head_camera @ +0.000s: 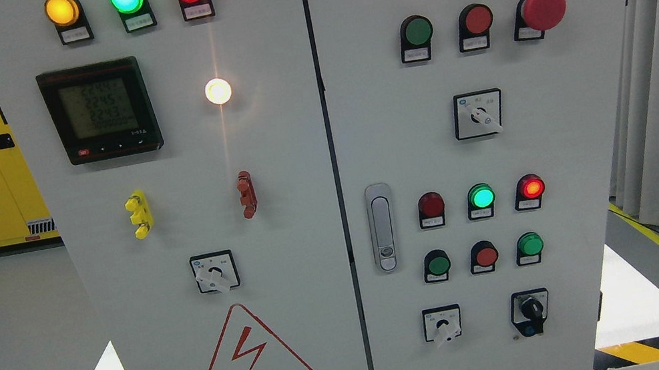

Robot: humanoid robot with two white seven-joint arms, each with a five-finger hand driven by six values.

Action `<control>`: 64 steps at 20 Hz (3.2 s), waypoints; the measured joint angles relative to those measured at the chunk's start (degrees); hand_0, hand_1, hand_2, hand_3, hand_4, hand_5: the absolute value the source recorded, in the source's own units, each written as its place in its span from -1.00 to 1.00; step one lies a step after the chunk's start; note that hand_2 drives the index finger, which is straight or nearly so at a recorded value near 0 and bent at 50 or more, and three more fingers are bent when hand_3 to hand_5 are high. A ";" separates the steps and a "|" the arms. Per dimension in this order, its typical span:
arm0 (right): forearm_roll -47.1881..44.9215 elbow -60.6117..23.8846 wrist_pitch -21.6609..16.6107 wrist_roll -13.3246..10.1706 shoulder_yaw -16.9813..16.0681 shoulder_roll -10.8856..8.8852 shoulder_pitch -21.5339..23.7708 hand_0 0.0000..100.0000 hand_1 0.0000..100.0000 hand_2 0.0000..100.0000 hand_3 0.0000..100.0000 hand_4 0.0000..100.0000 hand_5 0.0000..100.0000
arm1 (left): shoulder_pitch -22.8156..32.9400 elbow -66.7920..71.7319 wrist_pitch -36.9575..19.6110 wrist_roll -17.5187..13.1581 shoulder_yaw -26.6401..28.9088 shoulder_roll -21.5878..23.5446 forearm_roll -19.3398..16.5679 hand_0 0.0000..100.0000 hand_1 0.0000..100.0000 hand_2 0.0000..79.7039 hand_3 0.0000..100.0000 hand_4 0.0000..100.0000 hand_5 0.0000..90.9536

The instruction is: Press green start button

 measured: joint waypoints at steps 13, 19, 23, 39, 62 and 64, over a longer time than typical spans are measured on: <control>13.07 -32.67 2.00 8.88 -0.39 0.69 1.46 -0.64 0.00 -1.00 -0.44 -0.40 -0.51 | 0.00 0.00 -0.16 -0.03 -0.10 -1.27 -0.05 -0.76 0.11 -1.00 -1.00 -1.00 -1.00; 19.82 -42.14 1.75 9.38 -2.10 1.69 -5.12 -0.63 0.04 -1.00 -0.26 -0.16 -0.33 | 0.00 0.00 -0.34 -0.03 -0.12 -1.51 -0.05 -0.76 0.11 -1.00 -1.00 -1.00 -1.00; 26.11 -46.74 1.58 9.60 -3.91 3.25 -11.03 -0.57 0.12 -1.00 0.26 0.33 0.21 | 0.00 0.00 -0.09 -0.03 -0.13 -1.61 -0.05 -0.76 0.11 -1.00 -1.00 -1.00 -1.00; 49.00 -57.06 1.78 9.33 -7.69 5.92 -27.41 -0.18 0.27 -1.00 0.49 0.52 0.58 | 0.00 0.00 -0.02 -0.03 -0.15 -1.80 -0.04 -0.76 0.11 -1.00 -1.00 -1.00 -1.00; 56.87 -53.83 2.03 10.72 -6.86 6.64 -36.04 -0.07 0.27 -1.00 0.45 0.49 0.56 | 0.00 0.00 0.03 -0.04 -0.15 -1.85 -0.04 -0.76 0.11 -1.00 -1.00 -1.00 -1.00; 57.00 -53.15 2.09 10.72 -6.80 6.66 -36.37 -0.06 0.26 -1.00 0.45 0.49 0.55 | 0.00 0.00 0.03 -0.04 -0.15 -1.85 -0.04 -0.76 0.11 -1.00 -1.00 -1.00 -1.00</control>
